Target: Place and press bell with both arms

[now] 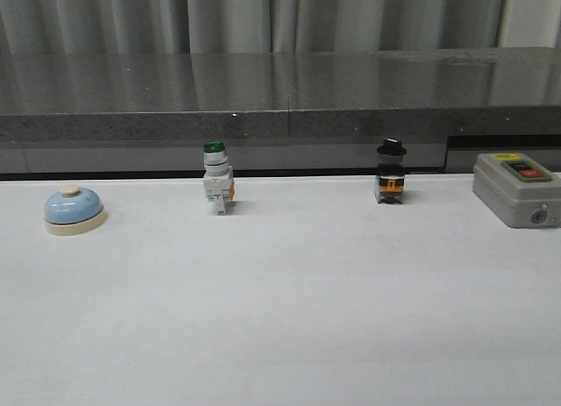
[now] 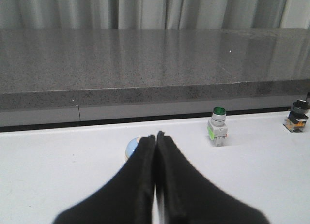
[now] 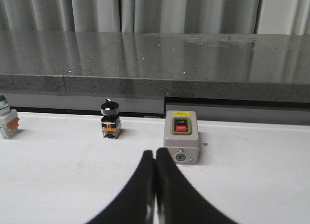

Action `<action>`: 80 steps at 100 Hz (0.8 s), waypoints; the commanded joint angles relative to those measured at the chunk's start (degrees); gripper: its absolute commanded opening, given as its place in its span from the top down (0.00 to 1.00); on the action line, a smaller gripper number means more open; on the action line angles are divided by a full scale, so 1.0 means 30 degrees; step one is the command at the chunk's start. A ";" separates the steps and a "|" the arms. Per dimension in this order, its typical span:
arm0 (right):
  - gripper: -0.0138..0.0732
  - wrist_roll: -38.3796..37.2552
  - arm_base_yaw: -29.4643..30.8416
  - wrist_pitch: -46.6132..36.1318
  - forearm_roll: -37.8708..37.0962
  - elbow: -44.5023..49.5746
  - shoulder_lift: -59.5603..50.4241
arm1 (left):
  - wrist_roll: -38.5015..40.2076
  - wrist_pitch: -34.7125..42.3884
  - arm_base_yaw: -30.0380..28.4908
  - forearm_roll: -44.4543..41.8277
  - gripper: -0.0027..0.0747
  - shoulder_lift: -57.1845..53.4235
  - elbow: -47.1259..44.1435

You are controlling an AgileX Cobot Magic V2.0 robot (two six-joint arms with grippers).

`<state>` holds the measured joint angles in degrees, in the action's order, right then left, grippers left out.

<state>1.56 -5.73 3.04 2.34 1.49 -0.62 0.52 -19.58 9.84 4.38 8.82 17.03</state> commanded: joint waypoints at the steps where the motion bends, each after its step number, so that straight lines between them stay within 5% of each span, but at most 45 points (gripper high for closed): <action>1: 0.91 0.0059 0.0104 -0.1591 -0.0225 -0.0276 -0.0333 | 0.0182 -0.0440 -0.0053 0.0464 0.99 0.2036 0.2488; 30: 0.91 0.0059 0.0104 -0.1591 -0.0225 -0.0276 -0.0333 | 0.0182 -0.6542 -0.0053 0.0988 0.99 0.8804 0.8553; 71: 0.91 0.0059 0.0104 -0.1591 -0.0225 -0.0276 -0.0333 | 0.0182 -0.6393 -0.0053 0.0988 0.99 1.3897 0.9772; 80: 0.91 0.0059 0.0104 -0.1591 -0.0225 -0.0276 -0.0333 | 0.0182 -0.6393 -0.0053 0.0988 0.92 1.4440 0.9772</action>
<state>1.56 -5.73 3.04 2.34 1.49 -0.62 0.52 -42.49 9.84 6.48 51.14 44.30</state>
